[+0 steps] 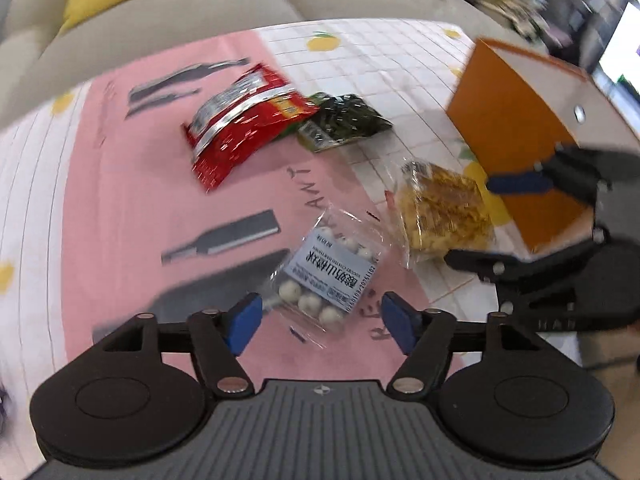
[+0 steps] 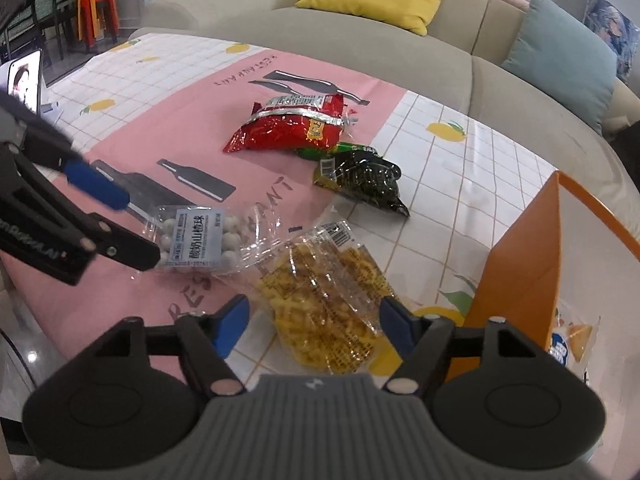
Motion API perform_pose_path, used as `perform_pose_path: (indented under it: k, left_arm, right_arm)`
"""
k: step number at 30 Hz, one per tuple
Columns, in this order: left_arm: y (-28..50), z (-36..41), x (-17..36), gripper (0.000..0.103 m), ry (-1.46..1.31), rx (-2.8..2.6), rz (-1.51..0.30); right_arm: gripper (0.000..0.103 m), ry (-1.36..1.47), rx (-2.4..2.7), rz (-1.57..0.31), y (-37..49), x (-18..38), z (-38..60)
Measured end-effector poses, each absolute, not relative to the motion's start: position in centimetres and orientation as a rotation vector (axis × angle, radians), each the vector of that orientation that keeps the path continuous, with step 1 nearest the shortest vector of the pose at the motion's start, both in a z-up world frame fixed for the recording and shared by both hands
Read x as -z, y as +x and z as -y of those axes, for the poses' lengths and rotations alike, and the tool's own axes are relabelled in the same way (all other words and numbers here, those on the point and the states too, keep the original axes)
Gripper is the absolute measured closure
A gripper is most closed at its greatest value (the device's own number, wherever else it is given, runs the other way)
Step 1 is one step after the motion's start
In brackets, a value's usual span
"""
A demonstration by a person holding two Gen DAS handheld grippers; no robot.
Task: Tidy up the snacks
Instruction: 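Lift the quail-egg pack with the left tool while the right tool lifts the cracker bag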
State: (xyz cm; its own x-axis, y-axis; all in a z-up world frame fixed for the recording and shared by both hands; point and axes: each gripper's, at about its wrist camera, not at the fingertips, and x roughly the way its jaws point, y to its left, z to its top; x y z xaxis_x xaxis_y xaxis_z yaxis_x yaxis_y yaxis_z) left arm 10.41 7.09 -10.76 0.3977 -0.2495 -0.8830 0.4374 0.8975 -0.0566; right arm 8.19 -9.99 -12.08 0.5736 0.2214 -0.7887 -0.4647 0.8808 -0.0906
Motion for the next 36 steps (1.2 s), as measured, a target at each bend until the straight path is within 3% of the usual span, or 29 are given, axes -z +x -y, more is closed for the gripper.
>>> perform_pose_path:
  k: [7,13,25,28,36]
  left_arm:
    - [12.0,-5.9,12.5,0.019,0.337,0.518,-1.078]
    - [13.2,-5.8,13.8,0.019,0.284,0.534,-1.107]
    - [13.7,-6.3,14.1,0.024,0.067,0.361,-1.14]
    - [13.4,-6.0,14.3,0.024,0.086,0.366,-1.131]
    - [13.3,-5.5,14.9,0.02,0.178,0.394,-1.102]
  right_arm:
    - [0.032,-0.196,-0.428,-0.932,10.6,12.8,10.2]
    - [0.029,-0.045,-0.477,-0.974,12.5,12.5,10.7]
    - [0.027,-0.085,-0.396,-1.047,15.8,13.2,11.4]
    - [0.008,-0.112,-0.422,-1.062,15.7,13.1,11.6]
    - [0.004,-0.33,-0.5,-1.081,14.0,13.9,10.6]
